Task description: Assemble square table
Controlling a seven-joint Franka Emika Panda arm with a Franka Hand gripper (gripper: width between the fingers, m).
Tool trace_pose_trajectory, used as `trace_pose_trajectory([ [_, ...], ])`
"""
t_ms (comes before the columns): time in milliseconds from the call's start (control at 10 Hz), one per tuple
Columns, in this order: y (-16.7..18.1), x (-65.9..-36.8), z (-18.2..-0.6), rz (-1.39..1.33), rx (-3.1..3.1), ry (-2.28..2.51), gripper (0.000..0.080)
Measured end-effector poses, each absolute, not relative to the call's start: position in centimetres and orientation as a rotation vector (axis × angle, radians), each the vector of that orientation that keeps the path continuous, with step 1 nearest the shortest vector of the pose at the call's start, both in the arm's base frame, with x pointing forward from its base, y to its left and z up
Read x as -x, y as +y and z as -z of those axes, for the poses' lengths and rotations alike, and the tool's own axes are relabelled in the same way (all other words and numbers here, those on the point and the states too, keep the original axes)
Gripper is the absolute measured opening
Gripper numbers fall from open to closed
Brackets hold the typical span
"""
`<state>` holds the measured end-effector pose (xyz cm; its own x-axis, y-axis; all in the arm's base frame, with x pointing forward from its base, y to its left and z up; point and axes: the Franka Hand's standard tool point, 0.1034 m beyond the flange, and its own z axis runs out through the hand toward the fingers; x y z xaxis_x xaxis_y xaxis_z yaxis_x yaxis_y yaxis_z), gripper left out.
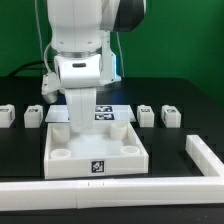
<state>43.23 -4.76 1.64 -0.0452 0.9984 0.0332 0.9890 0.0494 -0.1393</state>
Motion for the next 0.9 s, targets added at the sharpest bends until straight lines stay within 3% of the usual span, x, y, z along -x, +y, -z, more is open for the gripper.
trace_pose_trajectory([
  [100,-4.6,-43.3,-1.6,-0.119,2.102,-2.167,0.0062],
  [600,3.8,-48.1,-1.8,-0.037,2.215,-2.082,0.0062],
  [900,4.9,-49.4,-1.7,-0.01,2.196,-2.11,0.0062],
])
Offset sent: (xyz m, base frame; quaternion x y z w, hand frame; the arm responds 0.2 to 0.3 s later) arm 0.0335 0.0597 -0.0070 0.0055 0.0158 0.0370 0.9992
